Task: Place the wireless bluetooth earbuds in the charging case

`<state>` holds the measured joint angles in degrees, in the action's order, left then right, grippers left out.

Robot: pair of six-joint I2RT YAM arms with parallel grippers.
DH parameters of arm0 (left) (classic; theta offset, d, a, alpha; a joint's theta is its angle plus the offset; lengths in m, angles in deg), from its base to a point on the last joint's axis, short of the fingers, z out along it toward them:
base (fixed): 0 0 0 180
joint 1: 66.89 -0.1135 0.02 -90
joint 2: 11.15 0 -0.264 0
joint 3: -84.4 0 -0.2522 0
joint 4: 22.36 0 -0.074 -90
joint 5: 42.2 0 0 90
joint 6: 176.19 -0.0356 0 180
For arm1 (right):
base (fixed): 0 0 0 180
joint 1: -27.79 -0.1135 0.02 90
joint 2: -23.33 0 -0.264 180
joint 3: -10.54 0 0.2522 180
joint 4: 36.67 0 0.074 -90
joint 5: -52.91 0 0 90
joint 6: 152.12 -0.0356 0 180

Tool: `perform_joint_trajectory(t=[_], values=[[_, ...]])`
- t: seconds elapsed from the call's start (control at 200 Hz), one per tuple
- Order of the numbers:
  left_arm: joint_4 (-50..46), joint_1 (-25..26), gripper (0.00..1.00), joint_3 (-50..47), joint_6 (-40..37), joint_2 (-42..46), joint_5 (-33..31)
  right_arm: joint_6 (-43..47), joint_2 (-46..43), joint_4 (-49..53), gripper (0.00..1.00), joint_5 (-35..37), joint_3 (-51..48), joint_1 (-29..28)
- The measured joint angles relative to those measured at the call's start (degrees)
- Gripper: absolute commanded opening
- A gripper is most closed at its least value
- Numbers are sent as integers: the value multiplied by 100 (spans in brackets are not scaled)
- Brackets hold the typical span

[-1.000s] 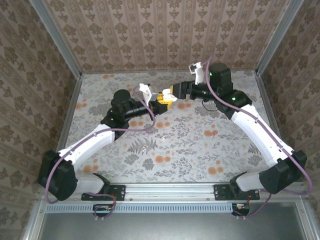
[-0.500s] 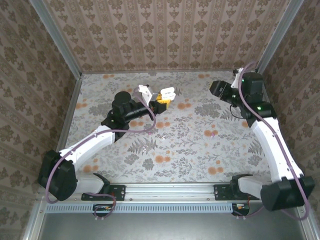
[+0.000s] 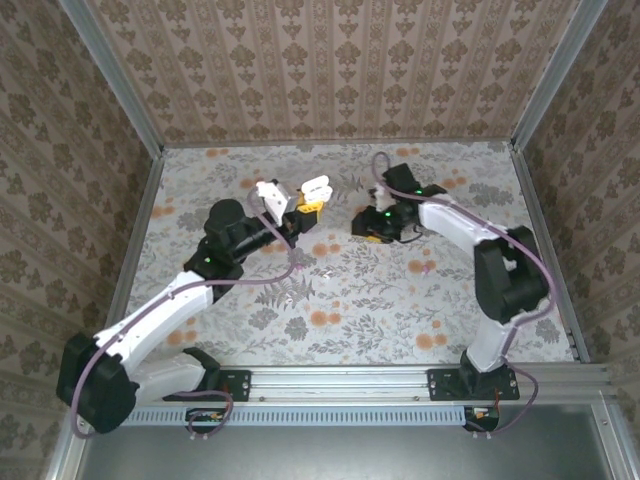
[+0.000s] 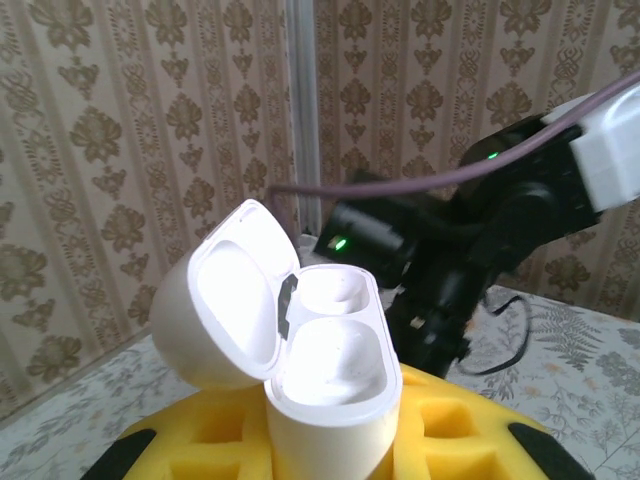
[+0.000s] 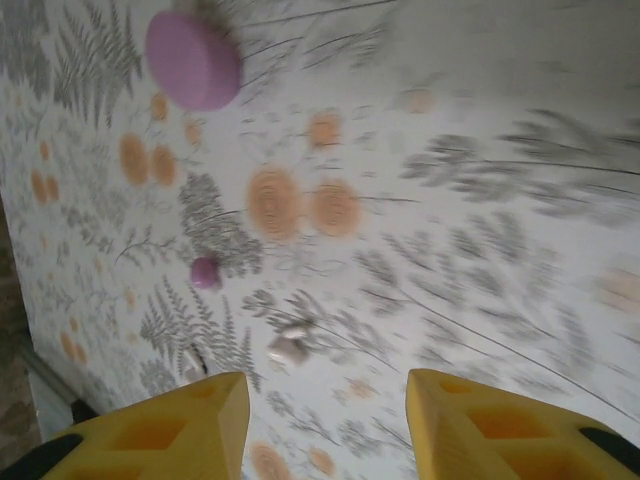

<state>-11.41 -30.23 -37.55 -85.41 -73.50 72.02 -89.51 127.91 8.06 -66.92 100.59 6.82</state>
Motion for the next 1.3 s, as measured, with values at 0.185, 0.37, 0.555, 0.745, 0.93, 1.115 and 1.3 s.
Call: perform_joint_trajectory(t=[0.185, 0.37, 0.555, 0.745, 0.93, 1.115, 1.3], values=[[-345, 0, 22, -227, -136, 754, -389, 210, 1167, 219, 48, -374, 1134, -579], [-636, 0, 22, -319, -216, 1113, -605, 326, 1917, 525, 48, -450, 1847, -964], [-813, 0, 22, -361, -251, 1152, -673, 481, 2277, 874, 47, -452, 2186, -1178], [-848, 0, 23, -363, -256, 1130, -673, 601, 2295, 1108, 48, -452, 2153, -1220], [-848, 0, 23, -363, -256, 997, -660, 750, 2295, 1259, 48, -448, 1871, -1220], [-846, 0, 22, -363, -254, 946, -647, 837, 2251, 1255, 47, -448, 1751, -1220], [-846, 0, 23, -363, -254, 946, -647, 872, 2002, 1259, 46, -448, 1351, -1241]])
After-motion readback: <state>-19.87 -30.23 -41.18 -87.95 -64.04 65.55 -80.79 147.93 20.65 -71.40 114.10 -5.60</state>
